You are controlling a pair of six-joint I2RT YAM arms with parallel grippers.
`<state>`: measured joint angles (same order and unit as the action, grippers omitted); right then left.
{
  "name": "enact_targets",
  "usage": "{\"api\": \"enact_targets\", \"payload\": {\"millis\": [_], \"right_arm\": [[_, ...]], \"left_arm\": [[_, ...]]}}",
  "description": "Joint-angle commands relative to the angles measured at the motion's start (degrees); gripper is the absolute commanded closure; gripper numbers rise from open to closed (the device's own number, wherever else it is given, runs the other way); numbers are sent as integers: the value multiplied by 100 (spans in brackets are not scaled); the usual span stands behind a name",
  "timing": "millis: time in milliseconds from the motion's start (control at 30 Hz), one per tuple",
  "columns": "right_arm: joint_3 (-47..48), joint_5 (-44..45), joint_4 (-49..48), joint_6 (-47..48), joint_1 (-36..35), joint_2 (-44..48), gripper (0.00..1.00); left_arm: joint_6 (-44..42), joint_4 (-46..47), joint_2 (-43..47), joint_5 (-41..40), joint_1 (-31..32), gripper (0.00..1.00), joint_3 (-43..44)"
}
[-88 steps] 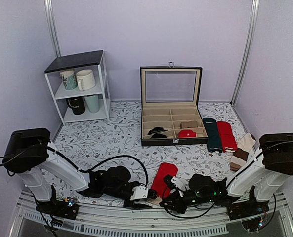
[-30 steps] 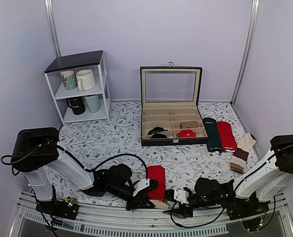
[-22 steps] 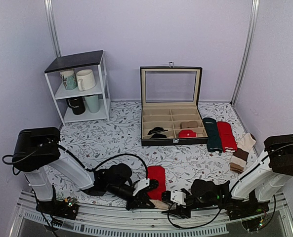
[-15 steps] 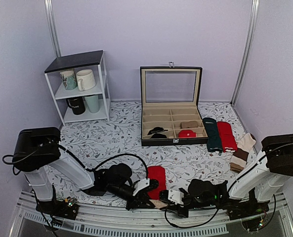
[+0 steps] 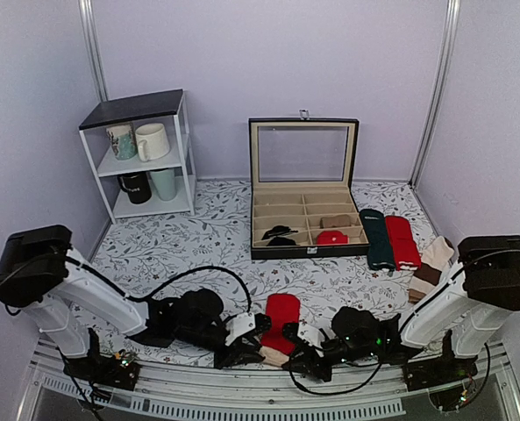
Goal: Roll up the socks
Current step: Roll the sock at the center of the board.
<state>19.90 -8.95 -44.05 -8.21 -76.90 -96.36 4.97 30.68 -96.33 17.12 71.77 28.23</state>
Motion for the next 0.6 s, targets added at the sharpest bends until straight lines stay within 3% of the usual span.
{"api": "enact_targets", "payload": {"millis": [0, 267, 567], "right_arm": [[48, -707, 671, -721, 336, -330, 83], [284, -1541, 1121, -1074, 632, -648, 83], [440, -1731, 1553, -1201, 807, -811, 83]], "left_arm": [[-1032, -474, 929, -1494, 298, 72, -168], [-2396, -257, 1103, -1350, 537, 63, -229], [-2473, -332, 446, -1170, 600, 61, -108]]}}
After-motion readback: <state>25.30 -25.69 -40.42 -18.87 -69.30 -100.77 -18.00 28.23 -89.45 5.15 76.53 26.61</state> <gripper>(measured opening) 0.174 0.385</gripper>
